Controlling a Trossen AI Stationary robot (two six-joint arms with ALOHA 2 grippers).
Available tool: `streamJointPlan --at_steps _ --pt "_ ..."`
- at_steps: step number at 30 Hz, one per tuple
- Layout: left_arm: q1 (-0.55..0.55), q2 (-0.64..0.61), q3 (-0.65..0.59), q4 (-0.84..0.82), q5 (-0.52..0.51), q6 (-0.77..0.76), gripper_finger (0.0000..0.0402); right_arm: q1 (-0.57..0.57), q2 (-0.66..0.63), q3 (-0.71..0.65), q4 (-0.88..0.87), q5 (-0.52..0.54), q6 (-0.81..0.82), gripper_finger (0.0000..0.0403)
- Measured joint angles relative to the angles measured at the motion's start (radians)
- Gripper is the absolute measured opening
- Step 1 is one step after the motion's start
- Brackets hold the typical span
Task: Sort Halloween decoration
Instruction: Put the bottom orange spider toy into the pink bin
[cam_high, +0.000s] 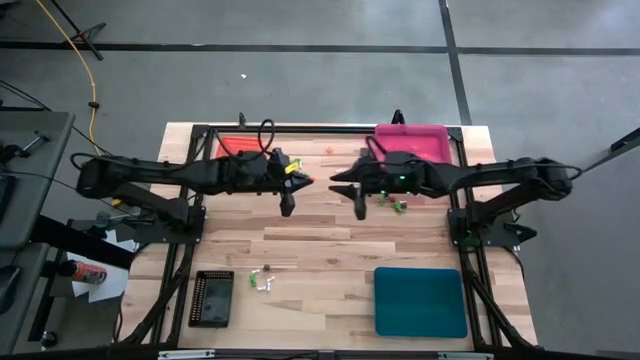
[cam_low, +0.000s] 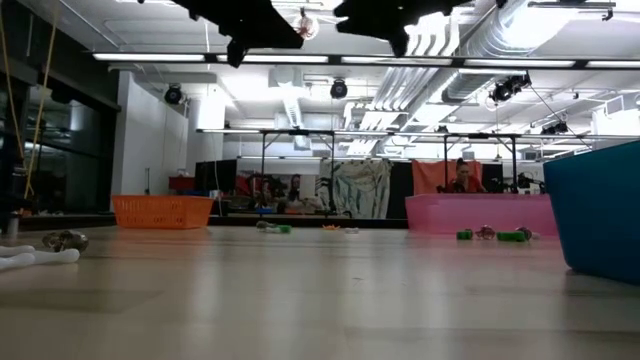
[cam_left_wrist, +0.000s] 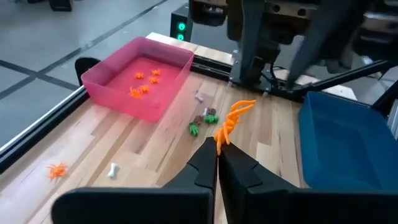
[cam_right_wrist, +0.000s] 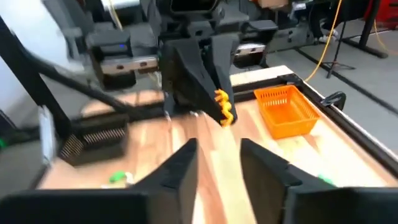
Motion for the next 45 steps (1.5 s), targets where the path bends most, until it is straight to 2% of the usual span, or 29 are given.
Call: streamJointPlan --at_steps 6,14,23,35,40,45 --pt "0.000 0.020 0.000 0.002 0.000 -0.024 0.0000 0.000 0.100 0.130 -0.097 0.034 -0.105 0.0190" --pt "-0.001 0.020 0.001 0.032 0.023 0.016 0.0000 -0.002 0.163 0.184 -0.143 0.037 -0.101 0.0196" --pt "-0.006 0.020 0.001 0.025 0.038 0.062 0.0000 -0.002 0.166 0.185 -0.121 0.036 -0.079 0.0143" --pt "-0.007 0.020 0.001 0.022 0.039 0.060 0.0000 -0.002 0.166 0.185 -0.117 0.017 -0.074 0.0010" --pt "-0.007 0.020 0.001 0.021 0.064 0.056 0.0009 -0.002 0.166 0.185 -0.117 0.017 -0.074 0.0009" --pt "0.018 0.002 0.022 -0.073 0.065 0.056 0.0048 -0.003 0.151 0.185 -0.128 0.017 -0.093 0.0004"
